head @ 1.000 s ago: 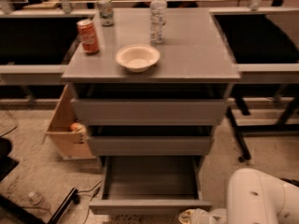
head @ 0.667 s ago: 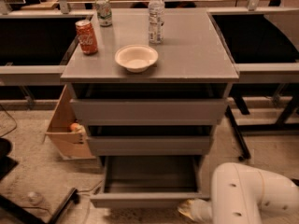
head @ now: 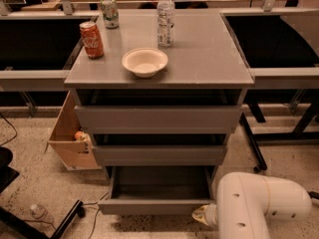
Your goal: Close bottom drawer
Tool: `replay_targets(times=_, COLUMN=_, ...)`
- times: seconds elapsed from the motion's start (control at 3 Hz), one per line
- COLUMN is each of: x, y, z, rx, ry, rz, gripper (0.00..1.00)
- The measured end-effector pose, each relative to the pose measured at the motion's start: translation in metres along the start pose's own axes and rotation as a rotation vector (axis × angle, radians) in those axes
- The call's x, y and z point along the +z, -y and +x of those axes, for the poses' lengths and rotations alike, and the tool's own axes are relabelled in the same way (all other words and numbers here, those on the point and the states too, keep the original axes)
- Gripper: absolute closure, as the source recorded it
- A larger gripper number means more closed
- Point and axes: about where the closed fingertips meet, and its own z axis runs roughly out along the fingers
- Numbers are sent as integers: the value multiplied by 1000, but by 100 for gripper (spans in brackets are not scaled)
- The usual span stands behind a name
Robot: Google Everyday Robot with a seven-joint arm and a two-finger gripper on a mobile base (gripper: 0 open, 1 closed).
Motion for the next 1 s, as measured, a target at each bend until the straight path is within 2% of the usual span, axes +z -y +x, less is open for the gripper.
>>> replay_targets(times=0.33, x=-1, y=3, z=0, rx=-4, ry=1, rz=2, gripper=100)
replay_targets(times=0.67, x=0, y=41, z=-7, rx=-26, ry=10, rz=27, gripper=100)
replay_targets(times=1.0, x=-1, y=60, z=-10, rx=-39, ry=17, rz=42, gripper=100)
